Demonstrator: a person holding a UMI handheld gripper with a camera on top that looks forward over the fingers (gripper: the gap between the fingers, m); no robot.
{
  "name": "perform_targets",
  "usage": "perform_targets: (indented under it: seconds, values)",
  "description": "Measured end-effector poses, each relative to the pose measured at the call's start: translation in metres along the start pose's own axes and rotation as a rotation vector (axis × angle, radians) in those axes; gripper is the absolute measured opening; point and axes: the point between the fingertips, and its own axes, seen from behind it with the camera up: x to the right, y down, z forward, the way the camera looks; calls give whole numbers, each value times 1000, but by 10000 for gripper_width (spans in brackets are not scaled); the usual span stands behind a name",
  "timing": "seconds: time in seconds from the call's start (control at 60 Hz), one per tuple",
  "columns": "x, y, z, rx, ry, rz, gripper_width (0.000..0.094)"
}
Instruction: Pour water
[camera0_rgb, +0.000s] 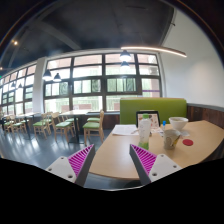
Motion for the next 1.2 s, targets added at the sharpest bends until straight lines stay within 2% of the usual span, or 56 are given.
perform_targets:
  seconds: [0.167,0.367,0.533,0.85,0.9,0.917,0.95,1.0,1.2]
  values:
    - [22,-4,3,26,54,-14,768]
    - [80,-10,42,53,137,-52,768]
    - [128,-13,105,75,193,-66,768]
    - [171,-13,246,77,201,-49,766]
    - [172,-8,265,72,193,-45,724]
    - [174,-6,269,66,196,-40,677]
    - [182,0,276,47,216,-39,492]
    - [185,-3,275,59,232,-31,483]
    - [184,2,280,10,212,-17,466]
